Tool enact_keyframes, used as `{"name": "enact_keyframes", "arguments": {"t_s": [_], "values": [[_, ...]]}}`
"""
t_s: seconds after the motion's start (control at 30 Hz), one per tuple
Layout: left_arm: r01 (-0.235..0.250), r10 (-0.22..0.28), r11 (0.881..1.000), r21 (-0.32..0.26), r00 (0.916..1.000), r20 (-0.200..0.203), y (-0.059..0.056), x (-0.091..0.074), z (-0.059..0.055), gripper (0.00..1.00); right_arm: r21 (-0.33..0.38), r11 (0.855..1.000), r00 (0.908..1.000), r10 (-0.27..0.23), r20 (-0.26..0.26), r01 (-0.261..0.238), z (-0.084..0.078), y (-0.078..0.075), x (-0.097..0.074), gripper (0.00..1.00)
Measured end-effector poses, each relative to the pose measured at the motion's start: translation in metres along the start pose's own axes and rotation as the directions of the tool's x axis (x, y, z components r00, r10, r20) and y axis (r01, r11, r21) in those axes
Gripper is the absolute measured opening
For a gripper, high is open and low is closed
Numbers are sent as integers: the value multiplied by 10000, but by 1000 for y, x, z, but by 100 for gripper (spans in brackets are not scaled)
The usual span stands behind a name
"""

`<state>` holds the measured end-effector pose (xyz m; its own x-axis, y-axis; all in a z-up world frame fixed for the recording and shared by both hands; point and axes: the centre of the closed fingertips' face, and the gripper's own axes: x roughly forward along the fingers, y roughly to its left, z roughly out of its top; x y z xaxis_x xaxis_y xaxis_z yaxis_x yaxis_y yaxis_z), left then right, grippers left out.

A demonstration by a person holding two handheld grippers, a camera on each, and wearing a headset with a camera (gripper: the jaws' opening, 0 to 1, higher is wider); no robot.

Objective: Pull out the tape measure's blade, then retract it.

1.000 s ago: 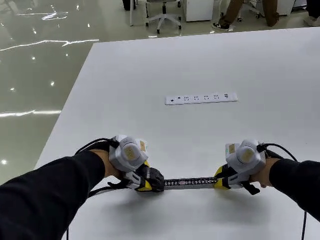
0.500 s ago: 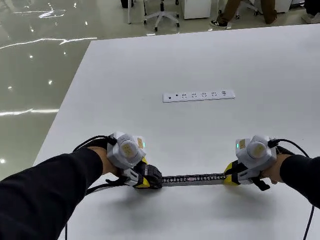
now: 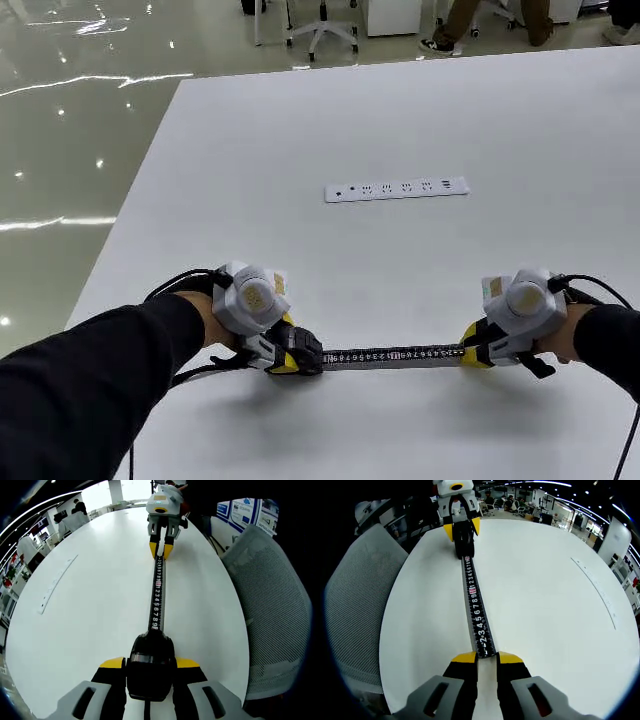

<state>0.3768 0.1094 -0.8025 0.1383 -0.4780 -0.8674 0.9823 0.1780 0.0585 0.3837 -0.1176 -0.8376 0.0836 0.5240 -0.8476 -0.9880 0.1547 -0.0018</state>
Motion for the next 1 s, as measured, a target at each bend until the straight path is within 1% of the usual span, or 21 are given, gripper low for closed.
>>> {"name": "enact_keyframes", "arguments": {"t_s": [0.27,0.43,0.53,0.63,0.73,0.83,0.9,0.97,1.0], "values": [[-11,12,10000,-10,10000,19,0,0,0,32,222,9997,10000,-73,-66,74,-10,-2,-5,8],[-24,24,10000,-29,10000,3,0,0,0,32,508,9985,9998,-190,39,187,-13,-7,-11,7],[-27,27,10000,-61,10000,32,0,0,0,32,697,9973,9996,-258,85,252,-12,-6,-12,7],[-23,23,10000,-47,10000,22,0,1,0,32,601,9978,9995,-299,27,297,-10,-4,-13,7],[-46,46,10000,-85,10000,6,1,1,0,32,639,9973,9993,-367,27,365,-9,-6,-12,8],[-58,58,10000,-52,10000,14,0,1,0,32,315,9986,9990,-424,-161,429,-9,-6,-11,9],[-62,62,10000,-27,10000,17,0,1,0,32,-108,9989,9980,-465,-417,461,-10,-5,-9,10],[-48,48,10000,3,10000,7,0,1,0,32,-418,9984,9973,-412,-613,387,-12,-3,-7,11],[-46,46,10000,14,10000,-2,0,1,0,32,-318,9986,9974,-444,-567,426,-11,-4,-6,11]]}}
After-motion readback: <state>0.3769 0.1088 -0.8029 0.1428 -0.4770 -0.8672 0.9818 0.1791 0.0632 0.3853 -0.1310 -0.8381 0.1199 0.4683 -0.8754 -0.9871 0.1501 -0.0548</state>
